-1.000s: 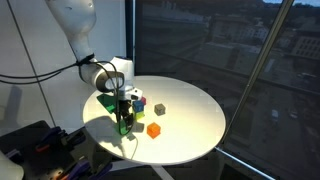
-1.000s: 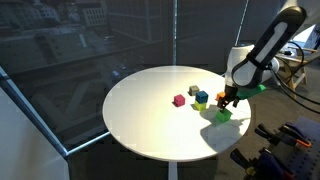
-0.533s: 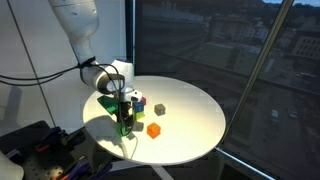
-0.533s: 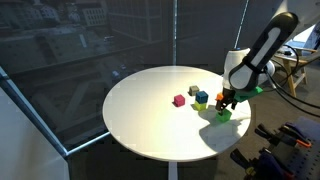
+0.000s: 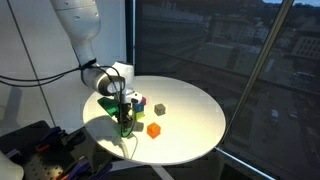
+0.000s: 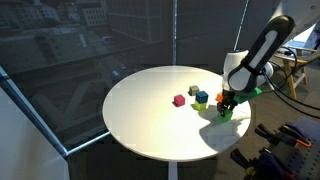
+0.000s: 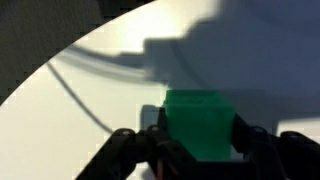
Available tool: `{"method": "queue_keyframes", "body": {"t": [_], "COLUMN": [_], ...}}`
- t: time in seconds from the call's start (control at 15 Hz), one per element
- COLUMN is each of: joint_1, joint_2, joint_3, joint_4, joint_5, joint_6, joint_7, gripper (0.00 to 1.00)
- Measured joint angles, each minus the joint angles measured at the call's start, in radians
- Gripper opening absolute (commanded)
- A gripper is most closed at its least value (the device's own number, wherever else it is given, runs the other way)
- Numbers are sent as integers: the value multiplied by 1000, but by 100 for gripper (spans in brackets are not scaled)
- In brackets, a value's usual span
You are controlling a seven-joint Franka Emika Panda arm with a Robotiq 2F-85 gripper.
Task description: Pick up the green block and put it on the blue block top
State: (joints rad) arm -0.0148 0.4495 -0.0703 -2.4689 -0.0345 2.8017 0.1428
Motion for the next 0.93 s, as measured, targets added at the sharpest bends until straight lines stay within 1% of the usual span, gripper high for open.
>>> {"method": "queue_keyframes", "body": {"t": [0.13,0.53,0.73,0.93], "joint_1": [1,2,2,2], "joint_2": [0,-2,-17,-50], "joint_3": [0,0,0,0], "joint_4": [0,1,2,3], "joint_5": [0,0,0,0], "joint_6": [0,-9,-36,-87], "joint_7": [-1,-4,-4,-12], "gripper": [30,30,30,30]}}
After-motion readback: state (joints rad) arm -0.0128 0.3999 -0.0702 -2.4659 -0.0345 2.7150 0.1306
